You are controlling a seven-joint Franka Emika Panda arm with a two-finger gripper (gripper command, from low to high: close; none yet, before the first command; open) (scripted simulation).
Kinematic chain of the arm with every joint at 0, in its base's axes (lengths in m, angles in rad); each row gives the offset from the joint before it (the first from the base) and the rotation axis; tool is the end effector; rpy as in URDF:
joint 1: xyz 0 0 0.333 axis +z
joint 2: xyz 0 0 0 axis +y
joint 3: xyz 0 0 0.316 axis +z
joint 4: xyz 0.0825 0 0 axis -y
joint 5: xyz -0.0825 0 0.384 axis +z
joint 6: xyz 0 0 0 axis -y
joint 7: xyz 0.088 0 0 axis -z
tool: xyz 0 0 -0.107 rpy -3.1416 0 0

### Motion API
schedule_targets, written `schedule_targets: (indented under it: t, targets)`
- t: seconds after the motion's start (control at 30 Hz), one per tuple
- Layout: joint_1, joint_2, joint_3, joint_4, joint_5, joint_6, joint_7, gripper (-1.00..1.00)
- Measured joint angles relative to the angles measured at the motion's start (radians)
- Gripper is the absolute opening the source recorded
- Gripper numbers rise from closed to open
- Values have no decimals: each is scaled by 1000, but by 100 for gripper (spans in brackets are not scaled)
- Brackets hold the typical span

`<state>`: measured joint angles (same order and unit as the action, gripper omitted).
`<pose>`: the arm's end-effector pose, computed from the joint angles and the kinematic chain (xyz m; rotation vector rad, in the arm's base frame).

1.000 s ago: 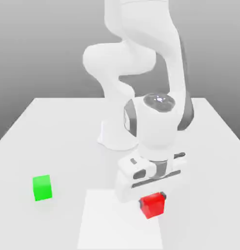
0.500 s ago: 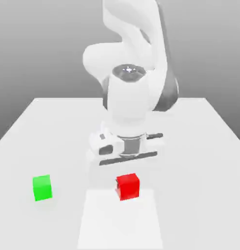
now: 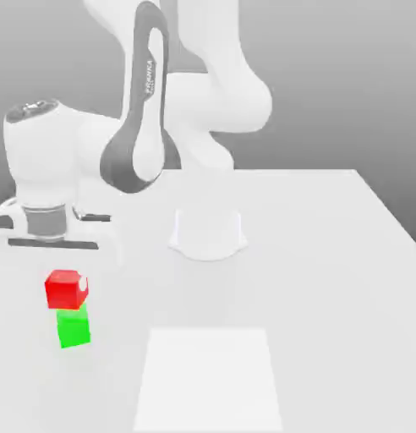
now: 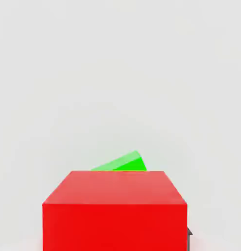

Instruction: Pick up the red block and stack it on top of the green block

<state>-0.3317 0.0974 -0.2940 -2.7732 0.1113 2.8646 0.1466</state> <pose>0.3045 -0.2321 0.1858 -2.8417 1.3345 -0.0003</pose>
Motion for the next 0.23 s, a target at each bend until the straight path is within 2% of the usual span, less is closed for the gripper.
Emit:
schedule_targets:
  t: [0.23]
  targets:
    - [-4, 6, 4, 0, 5, 6, -4, 100]
